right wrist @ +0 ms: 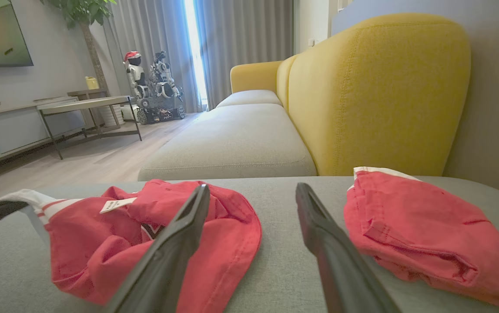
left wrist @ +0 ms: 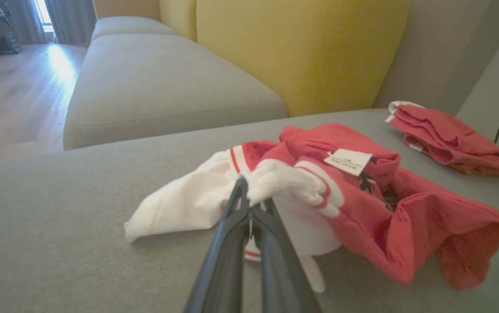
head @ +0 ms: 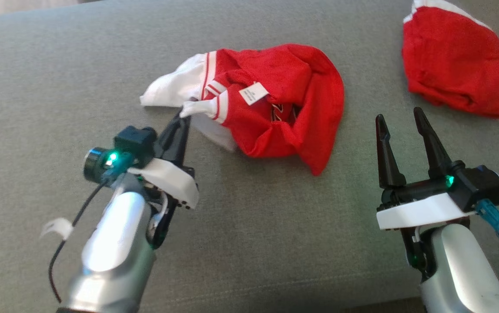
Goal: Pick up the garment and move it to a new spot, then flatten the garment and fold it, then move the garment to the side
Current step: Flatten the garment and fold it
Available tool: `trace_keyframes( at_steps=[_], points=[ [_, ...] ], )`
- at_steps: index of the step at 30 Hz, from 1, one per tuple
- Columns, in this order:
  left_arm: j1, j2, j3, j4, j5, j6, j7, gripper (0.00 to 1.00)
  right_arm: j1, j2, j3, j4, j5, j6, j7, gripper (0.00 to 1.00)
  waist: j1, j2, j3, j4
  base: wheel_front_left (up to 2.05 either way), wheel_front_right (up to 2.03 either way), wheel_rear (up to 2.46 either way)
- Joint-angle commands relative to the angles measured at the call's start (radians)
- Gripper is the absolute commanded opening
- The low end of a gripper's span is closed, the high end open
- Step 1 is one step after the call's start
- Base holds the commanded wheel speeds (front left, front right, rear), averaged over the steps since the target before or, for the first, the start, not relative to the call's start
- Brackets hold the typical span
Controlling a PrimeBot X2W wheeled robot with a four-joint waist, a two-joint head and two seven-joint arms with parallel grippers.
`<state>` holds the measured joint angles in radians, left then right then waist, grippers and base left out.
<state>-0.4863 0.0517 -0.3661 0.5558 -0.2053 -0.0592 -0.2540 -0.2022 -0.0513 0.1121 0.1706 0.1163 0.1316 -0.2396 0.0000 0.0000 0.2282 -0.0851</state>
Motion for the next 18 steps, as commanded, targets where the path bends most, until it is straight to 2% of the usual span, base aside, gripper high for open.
trace_keyframes(
  at_steps=[1,7,8,9,12,18],
  points=[
    [0.000,0.028,0.057,-0.065,0.002,0.014,-0.008,0.00,-0.015,0.001,0.018,-0.025,0.007,-0.001,-0.012,1.00,0.0000,0.0000,-0.022,0.022,0.00,0.00,0.00],
    [0.039,0.063,0.115,-0.214,0.047,0.038,-0.008,0.00,-0.009,0.001,0.019,-0.013,0.015,-0.001,-0.014,1.00,0.0000,0.0000,-0.057,0.058,0.00,0.00,0.00],
    [0.050,0.077,0.129,-0.281,0.072,0.047,-0.008,0.00,-0.006,0.001,0.017,-0.010,0.018,-0.001,-0.015,1.00,0.0000,0.0000,-0.064,0.074,0.00,0.00,0.00],
    [0.050,0.077,0.129,-0.281,0.072,0.047,-0.008,0.00,-0.006,0.001,0.017,-0.010,0.018,-0.001,-0.015,1.00,0.0000,0.0000,-0.064,0.074,0.00,0.00,0.00],
    [0.069,0.111,0.142,-0.409,0.131,0.059,-0.008,0.00,-0.002,0.001,0.013,-0.005,0.023,-0.001,-0.017,1.00,0.0000,0.0000,-0.069,0.104,0.00,0.00,0.00],
    [0.112,0.166,0.110,-0.492,0.211,0.058,-0.008,0.00,-0.002,0.001,0.015,0.003,0.025,-0.001,-0.018,1.00,0.0000,0.0000,-0.066,0.136,0.00,0.00,0.00]
  ],
)
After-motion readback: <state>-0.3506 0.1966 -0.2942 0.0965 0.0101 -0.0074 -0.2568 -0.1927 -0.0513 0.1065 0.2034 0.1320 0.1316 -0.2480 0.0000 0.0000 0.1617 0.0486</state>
